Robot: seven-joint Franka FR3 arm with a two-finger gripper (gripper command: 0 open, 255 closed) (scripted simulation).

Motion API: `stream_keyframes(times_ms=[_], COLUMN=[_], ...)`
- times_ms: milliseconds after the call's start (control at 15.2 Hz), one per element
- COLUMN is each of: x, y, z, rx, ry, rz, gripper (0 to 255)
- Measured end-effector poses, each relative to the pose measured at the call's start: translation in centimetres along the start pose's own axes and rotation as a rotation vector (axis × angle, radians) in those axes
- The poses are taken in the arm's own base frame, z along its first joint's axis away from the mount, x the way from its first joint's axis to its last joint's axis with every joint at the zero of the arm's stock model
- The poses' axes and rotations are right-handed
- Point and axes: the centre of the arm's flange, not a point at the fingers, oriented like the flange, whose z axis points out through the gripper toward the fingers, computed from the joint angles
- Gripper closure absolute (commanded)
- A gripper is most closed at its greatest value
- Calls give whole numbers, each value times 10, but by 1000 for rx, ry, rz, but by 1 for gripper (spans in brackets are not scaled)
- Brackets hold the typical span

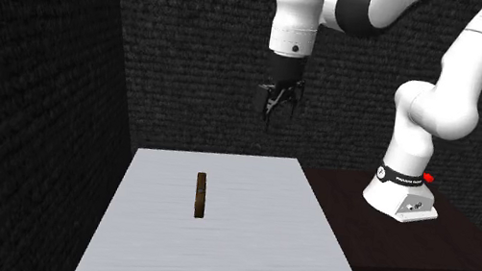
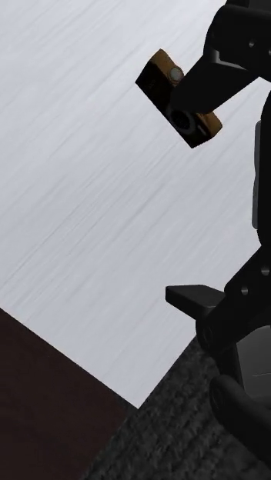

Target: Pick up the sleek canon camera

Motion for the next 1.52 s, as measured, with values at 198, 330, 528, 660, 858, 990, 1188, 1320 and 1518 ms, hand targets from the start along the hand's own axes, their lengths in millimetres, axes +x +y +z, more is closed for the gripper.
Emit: stream_keyframes(times_ms=[198,330,528,660,858,990,1188,1320,1518], x=[8,12,32,41,60,75,90,91,93], y=[-28,-44,-68,-84,-105,-119,-130,-133,-134], z=[29,48,71,88,115,130,152,163,179], rx=[6,10,17,21,27,32,35,36,36], ry=[-11,-18,-28,-35,-46,-53,-60,-60,-60], rz=[124,207,331,414,539,621,703,713,716], gripper=[0,0,0,0,0,0,0,0,0])
